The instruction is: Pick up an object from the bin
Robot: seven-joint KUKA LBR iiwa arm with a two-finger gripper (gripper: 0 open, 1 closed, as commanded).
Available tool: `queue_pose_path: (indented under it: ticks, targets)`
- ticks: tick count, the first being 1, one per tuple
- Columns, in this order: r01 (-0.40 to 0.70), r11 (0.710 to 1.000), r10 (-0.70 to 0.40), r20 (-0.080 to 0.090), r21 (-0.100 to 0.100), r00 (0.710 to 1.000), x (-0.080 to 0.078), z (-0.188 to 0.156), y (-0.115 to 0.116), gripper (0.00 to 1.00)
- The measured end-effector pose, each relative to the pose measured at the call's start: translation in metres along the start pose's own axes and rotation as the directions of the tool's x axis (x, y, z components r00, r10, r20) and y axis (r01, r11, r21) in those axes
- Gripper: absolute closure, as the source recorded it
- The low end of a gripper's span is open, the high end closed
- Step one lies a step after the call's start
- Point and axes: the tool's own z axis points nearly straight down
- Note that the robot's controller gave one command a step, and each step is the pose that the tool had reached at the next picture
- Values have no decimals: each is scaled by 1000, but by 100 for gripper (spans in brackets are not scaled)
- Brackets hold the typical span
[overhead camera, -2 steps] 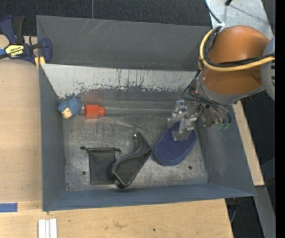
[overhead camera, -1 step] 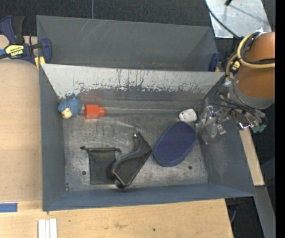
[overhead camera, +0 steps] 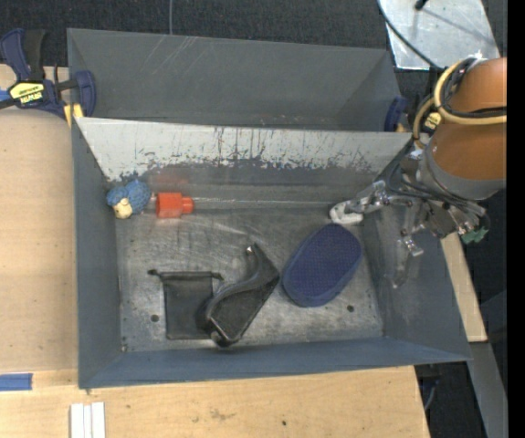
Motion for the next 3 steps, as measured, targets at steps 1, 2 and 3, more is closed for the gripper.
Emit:
queue_pose_path:
  ticks: [1, 2, 3]
  targets:
    - [215, 977, -215, -1, -1, 977, -67, 132, -9, 0]
    - [212, 977, -212, 10, 5, 977, -71, 126, -10, 100]
    - [383, 924, -383, 5, 6, 924, -68, -59, -19, 100]
